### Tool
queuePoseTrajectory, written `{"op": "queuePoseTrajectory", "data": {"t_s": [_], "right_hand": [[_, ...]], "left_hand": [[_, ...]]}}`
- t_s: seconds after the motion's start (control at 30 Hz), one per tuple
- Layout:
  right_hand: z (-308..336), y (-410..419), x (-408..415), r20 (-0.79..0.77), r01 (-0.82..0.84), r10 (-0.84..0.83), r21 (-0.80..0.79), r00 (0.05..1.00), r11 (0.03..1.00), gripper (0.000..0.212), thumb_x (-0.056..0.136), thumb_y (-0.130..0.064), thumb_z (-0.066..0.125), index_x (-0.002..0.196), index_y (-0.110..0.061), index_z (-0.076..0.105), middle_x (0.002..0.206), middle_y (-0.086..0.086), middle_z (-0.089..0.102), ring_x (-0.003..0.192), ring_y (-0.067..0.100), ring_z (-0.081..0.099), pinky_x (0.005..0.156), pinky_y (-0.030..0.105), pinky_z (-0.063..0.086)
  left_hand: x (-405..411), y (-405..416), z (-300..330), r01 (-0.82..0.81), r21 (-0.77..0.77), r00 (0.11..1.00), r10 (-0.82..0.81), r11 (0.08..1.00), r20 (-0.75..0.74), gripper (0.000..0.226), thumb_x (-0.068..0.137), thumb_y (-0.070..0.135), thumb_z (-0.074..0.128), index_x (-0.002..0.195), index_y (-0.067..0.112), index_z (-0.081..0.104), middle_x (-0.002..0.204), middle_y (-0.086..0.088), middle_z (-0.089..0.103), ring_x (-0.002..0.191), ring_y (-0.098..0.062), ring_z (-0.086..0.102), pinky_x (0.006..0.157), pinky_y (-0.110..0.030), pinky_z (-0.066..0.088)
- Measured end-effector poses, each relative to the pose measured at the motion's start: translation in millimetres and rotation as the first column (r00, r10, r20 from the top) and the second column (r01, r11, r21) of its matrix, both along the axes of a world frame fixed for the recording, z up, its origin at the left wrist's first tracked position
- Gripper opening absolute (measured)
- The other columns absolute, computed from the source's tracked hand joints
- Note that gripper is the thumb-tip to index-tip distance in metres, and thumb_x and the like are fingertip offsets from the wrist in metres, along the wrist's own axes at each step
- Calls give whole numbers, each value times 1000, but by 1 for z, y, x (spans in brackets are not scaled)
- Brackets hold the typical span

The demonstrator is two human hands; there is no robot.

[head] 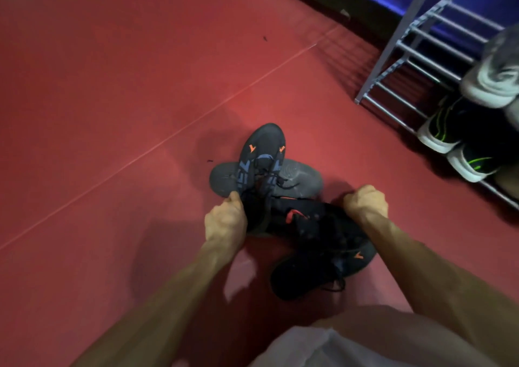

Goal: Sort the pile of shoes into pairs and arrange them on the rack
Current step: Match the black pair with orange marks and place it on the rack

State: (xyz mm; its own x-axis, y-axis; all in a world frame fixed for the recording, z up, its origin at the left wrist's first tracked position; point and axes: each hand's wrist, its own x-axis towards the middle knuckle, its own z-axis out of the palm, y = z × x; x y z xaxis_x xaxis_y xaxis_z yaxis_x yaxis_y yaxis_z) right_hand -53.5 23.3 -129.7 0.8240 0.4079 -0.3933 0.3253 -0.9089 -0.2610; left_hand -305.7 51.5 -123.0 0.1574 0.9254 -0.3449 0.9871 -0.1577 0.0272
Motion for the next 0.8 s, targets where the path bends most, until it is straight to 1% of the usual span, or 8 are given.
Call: {"op": "queuePoseTrajectory", "data": {"t_s": [0.07,0.13,0.23,0.3,0.5,0.63,0.7,0.8], "right_hand": [[1,-26,21,-4,165,-165,-27,986,986,30,88,-14,52,110,-1,68,113,16,68,107,35,64,85,36,53],[1,-54,36,-200,145,-150,-38,968,989,29,89,-14,52,109,1,67,103,17,70,98,36,67,63,28,51],[5,-87,38,-390,172,-197,-98,900,980,27,87,-16,54,90,4,71,63,17,68,50,29,66,48,34,57],[-3,-97,33,-434,175,-204,-106,878,979,20,81,-14,61,75,2,71,50,14,65,36,23,61,41,33,56],[-12,-98,44,-409,194,-126,127,904,973,21,66,-20,72,82,-7,67,87,19,73,74,34,71,67,48,61],[6,-74,79,-259,222,-152,265,954,938,21,70,-22,69,86,-8,66,88,14,71,83,31,68,73,38,57],[18,-70,103,-210,374,-316,364,925,853,24,73,-23,71,93,-11,67,94,9,71,89,27,67,80,36,56],[36,-78,133,-339,643,-570,583,748,497,20,69,-21,71,88,-20,63,89,6,71,79,23,68,82,36,57]], "left_hand": [[0,1,2,30,-2,999,-30,1000,13,27,92,6,35,118,8,43,107,-12,66,97,-35,66,76,-40,50],[0,5,4,96,21,995,-96,995,6,24,92,7,37,114,7,45,104,-13,68,95,-36,66,73,-40,49],[5,14,10,243,82,969,-245,967,17,19,93,13,41,109,9,49,104,-13,68,92,-38,66,69,-40,47],[17,20,16,364,132,928,-372,922,37,21,98,20,38,111,11,50,109,-11,66,93,-38,66,70,-40,47],[76,25,32,525,160,830,-544,836,120,22,100,26,34,106,17,53,111,-7,68,97,-37,65,72,-39,44],[102,8,31,512,185,829,-539,839,150,23,101,23,34,107,13,53,103,-12,70,96,-37,65,68,-37,37],[112,3,30,490,209,832,-525,846,179,25,102,22,32,108,10,54,98,-15,70,92,-38,66,66,-37,36],[126,-3,27,463,208,833,-503,862,232,29,102,22,31,106,7,56,95,-18,70,89,-40,66,64,-37,35]]}}
